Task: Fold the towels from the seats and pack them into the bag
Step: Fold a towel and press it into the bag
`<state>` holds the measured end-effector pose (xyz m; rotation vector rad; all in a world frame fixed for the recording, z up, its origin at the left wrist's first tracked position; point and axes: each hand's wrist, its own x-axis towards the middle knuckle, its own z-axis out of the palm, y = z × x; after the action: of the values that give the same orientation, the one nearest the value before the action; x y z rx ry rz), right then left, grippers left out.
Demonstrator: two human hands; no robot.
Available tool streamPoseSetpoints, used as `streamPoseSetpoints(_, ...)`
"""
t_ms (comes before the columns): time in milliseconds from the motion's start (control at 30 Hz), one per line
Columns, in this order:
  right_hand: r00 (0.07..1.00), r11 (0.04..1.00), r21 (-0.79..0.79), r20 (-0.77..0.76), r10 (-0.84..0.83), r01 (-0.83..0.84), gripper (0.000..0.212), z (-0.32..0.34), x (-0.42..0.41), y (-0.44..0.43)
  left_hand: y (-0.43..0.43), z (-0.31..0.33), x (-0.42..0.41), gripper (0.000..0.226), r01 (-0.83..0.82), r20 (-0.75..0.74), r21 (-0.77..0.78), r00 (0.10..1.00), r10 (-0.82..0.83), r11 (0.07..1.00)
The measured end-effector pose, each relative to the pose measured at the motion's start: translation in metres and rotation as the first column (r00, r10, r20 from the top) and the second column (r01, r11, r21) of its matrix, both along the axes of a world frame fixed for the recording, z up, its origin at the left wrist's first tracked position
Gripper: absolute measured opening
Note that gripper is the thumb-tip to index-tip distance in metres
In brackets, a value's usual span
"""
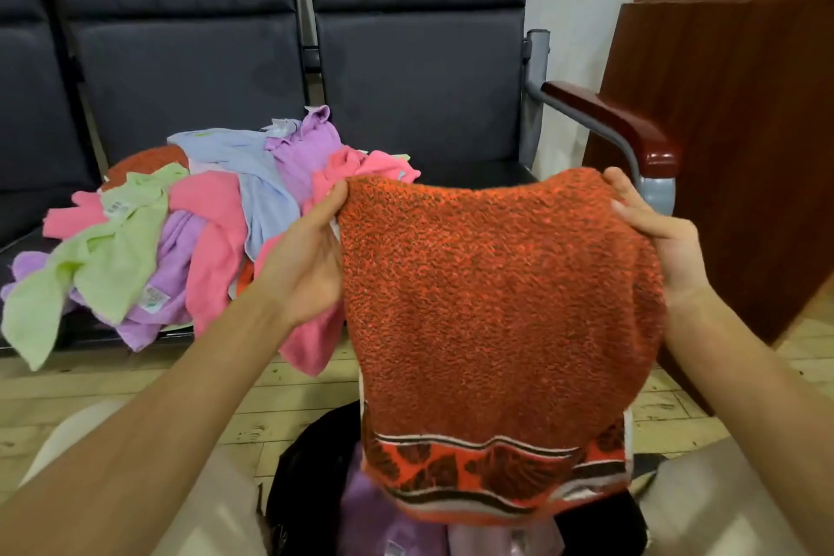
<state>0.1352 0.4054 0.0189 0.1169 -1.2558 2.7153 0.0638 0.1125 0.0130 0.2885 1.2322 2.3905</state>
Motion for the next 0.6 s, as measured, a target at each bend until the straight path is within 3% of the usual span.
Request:
streamPoseSetpoints(67, 0.991, 0.976, 0.196, 0.074, -0.107, 0.091, 0.037, -0.005, -0.008, 0.003, 0.001, -0.002, -0.007, 0.032, -0.119, 0.009, -0.098, 0.993, 0.120, 0.988)
streamPoseSetpoints(167, 0.923, 0.807, 0.562, 0.188, -0.337, 0.181, 0.026, -0.019, -0.019, 0.008, -0.001, -0.013, -0.020, 0.030, -0.277, -0.005, -0.225, 0.959, 0.283, 0.934)
streamPoseSetpoints(333, 0.815, 0.580, 0.755, 0.107, -0.570, 0.307, 0.010, -0.024, -0.020, 0.008, -0.008, -0.022, -0.033, 0.025, -0.332, -0.063, -0.339, 0.942, 0.331, 0.880)
streamPoseSetpoints(400, 0.821, 0.627, 0.731, 0.168, -0.546, 0.267, 0.012, -0.023, -0.019, 0.010, -0.011, -0.024, -0.036, 0.021, -0.371, -0.089, -0.379, 0.927, 0.366, 0.848)
streamPoseSetpoints(533, 0.844, 0.902, 0.430, 0.465, -0.266, 0.047, 0.010, -0.021, -0.020, 0.021, -0.017, -0.026, -0.039, 0.018, -0.458, -0.116, -0.403, 0.884, 0.452, 0.792)
streamPoseSetpoints(600, 0.857, 0.910, 0.412, 0.448, -0.253, 0.054, 0.025, -0.023, -0.024, 0.028, -0.019, -0.025, -0.041, 0.021, -0.494, -0.126, -0.411, 0.863, 0.489, 0.766)
